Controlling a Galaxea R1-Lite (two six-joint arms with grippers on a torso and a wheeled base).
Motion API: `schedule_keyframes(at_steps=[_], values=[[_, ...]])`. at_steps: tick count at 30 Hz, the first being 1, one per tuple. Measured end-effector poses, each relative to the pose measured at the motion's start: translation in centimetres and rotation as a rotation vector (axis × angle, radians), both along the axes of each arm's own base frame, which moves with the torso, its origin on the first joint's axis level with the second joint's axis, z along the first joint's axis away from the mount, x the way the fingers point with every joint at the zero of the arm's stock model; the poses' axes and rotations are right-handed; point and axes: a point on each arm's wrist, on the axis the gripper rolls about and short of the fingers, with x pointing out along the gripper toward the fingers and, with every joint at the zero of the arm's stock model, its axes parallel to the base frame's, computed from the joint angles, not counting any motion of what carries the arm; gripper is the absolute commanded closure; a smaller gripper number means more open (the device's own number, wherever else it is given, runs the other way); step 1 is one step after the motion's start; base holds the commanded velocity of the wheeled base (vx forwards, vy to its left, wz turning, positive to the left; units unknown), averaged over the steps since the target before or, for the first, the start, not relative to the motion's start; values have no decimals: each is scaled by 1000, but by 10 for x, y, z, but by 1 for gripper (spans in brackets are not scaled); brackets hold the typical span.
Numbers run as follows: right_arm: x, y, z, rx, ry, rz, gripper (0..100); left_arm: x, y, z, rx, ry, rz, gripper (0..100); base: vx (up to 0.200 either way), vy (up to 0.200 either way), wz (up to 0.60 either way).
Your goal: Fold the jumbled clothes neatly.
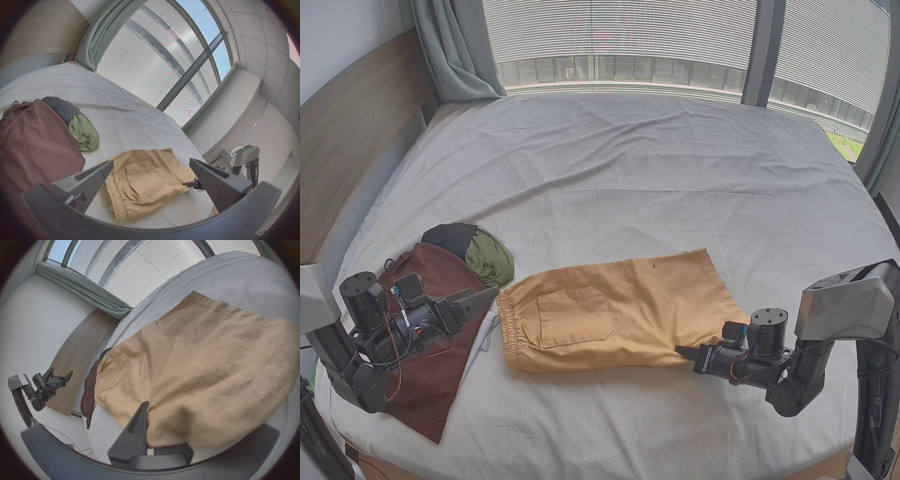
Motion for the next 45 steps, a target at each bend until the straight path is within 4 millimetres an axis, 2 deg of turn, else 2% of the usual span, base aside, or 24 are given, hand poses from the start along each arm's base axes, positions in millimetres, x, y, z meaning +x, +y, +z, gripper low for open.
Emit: schedule_keyframes(at_steps=[8, 15, 16, 22, 26, 30, 35, 40, 45], values=[[-33, -12, 1, -37, 24, -14, 100, 2, -6, 1, 0, -10, -20, 0, 0, 0, 0], [-39, -13, 0, -46, 45, -9, 100, 6, -9, 1, -2, -18, -52, 0, 0, 0, 0], [-39, -13, 0, -45, 47, -9, 0, 6, -9, 1, -2, -20, -54, 0, 0, 0, 0], [-47, -10, -2, -52, 67, 12, 0, 8, -8, 1, -2, -25, -55, 0, 0, 0, 0], [-65, -7, -2, -75, 111, 53, 0, 9, -8, 2, -4, -26, -60, 0, 0, 0, 0], [-82, 1, 6, -79, 116, 111, 0, 9, -7, 2, -5, -27, -72, 0, 0, 0, 0], [-95, 9, 28, -50, 60, 166, 0, 9, -7, 2, -6, -27, -83, 0, 0, 0, 0], [-96, 12, 50, -1, -19, 186, 0, 8, -6, 1, -7, -23, -123, 0, 0, 0, 0], [-83, 8, 66, 54, -90, 175, 0, 7, -5, 1, -8, -22, -128, 0, 0, 0, 0]])
